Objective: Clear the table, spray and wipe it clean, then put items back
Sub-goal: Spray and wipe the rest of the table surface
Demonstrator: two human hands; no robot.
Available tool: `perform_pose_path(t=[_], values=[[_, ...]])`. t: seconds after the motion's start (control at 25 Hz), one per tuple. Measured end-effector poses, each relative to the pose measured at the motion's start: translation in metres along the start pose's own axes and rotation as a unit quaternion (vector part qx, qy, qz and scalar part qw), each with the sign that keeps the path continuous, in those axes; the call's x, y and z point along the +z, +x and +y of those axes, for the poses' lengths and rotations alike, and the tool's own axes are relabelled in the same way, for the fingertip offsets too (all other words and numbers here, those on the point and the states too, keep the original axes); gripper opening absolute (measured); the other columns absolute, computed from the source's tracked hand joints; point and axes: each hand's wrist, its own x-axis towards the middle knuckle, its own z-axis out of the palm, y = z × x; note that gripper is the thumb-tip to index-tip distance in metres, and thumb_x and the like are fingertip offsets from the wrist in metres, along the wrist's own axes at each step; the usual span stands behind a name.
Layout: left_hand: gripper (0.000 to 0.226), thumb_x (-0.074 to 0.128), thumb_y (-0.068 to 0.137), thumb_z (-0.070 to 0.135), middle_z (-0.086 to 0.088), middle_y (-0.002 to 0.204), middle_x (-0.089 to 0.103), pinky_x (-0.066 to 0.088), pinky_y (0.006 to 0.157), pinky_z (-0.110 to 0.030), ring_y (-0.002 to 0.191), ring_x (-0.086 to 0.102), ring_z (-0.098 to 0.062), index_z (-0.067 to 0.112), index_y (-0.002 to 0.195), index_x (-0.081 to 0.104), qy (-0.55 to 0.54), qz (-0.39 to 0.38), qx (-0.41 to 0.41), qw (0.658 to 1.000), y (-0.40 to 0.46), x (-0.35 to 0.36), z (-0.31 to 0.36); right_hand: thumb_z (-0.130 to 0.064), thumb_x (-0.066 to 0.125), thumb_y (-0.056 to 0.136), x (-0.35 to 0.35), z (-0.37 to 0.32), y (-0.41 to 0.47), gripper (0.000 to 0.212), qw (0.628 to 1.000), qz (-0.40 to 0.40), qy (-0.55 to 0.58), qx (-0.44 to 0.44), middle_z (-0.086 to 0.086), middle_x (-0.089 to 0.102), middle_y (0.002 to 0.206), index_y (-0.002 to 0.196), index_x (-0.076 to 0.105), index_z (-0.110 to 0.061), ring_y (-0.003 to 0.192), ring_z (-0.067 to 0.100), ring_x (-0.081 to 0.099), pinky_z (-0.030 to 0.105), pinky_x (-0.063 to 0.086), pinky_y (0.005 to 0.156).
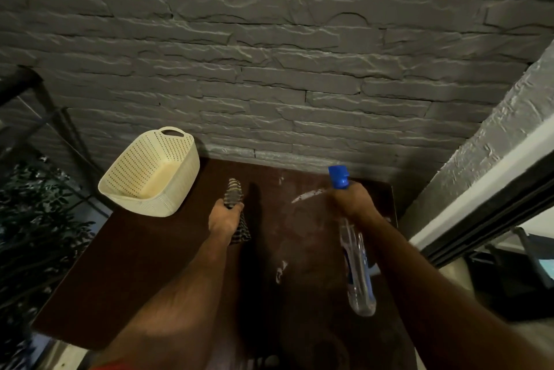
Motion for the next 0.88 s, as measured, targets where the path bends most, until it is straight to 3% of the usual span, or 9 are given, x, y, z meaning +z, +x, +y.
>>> perform_pose_path(t=[0.12,0.28,0.4,0.52,0.64,0.76,0.88], values=[[0.032,0.061,0.092,0.033,-0.016,0.112,0.065,0.045,0.083,-0.038,0.102,0.060,-0.035,0.009,0.113,0.059,0.047,0.016,0.022,0.999,0.037,0.007,0.016,-0.019,0.067,0.084,0.002,0.002,0.016,0.024,0.999,0.013,-0.015,0.040,0.013,0.068,0.096,0.105,0.061,-0.010,0.086,0.027,0.068,0.047,0.056,0.087],[0.041,0.054,0.095,0.034,-0.021,0.122,0.062,0.046,0.090,-0.040,0.114,0.057,-0.040,0.009,0.128,0.055,0.110,0.042,0.043,0.992,0.090,0.031,0.050,-0.008,0.066,0.083,0.021,-0.004,0.034,0.010,0.999,-0.043,0.005,0.021,0.007,0.062,0.073,0.088,0.059,-0.014,0.064,0.020,0.061,0.039,0.054,0.070],[0.043,0.053,0.096,0.032,-0.018,0.127,0.059,0.046,0.093,-0.041,0.118,0.055,-0.037,0.012,0.134,0.050,0.154,0.031,0.037,0.987,0.127,0.061,0.064,-0.008,0.066,0.082,0.040,-0.013,0.053,0.010,0.997,-0.067,0.031,0.007,0.002,0.064,0.068,0.085,0.061,-0.016,0.059,0.014,0.063,0.030,0.052,0.060],[0.048,0.048,0.096,0.044,-0.018,0.129,0.059,0.046,0.096,-0.044,0.119,0.054,-0.038,0.012,0.133,0.049,0.191,-0.016,0.062,0.979,0.144,0.108,0.060,-0.008,0.066,0.082,0.054,-0.002,0.069,0.003,0.997,-0.066,0.042,0.001,0.006,0.062,0.065,0.081,0.062,-0.008,0.060,0.021,0.060,0.038,0.051,0.063],[0.059,0.029,0.097,0.060,-0.010,0.149,0.043,0.026,0.109,-0.052,0.136,0.035,-0.037,0.023,0.140,0.047,0.299,-0.094,0.149,0.938,0.140,0.151,0.043,-0.011,0.066,0.083,0.061,0.015,0.077,0.013,0.997,-0.065,0.047,0.017,0.011,0.064,0.069,0.091,0.063,0.000,0.062,0.024,0.062,0.041,0.053,0.065],[0.050,0.027,0.101,0.048,-0.001,0.154,0.038,0.021,0.111,-0.048,0.139,0.029,-0.030,0.028,0.144,0.043,0.359,-0.029,0.261,0.895,0.156,0.153,0.013,-0.015,0.067,0.083,0.068,0.028,0.084,0.009,0.997,-0.053,0.037,0.037,0.006,0.065,0.066,0.085,0.064,-0.007,0.059,0.020,0.062,0.036,0.053,0.061],[0.051,0.029,0.102,0.040,-0.002,0.162,0.020,0.005,0.119,-0.048,0.149,0.011,-0.025,0.026,0.151,0.030,0.379,-0.039,0.277,0.882,0.173,0.169,0.013,-0.015,0.068,0.081,0.075,0.035,0.097,0.008,0.997,-0.040,0.031,0.053,0.004,0.064,0.062,0.080,0.062,-0.010,0.059,0.020,0.061,0.037,0.052,0.061]])
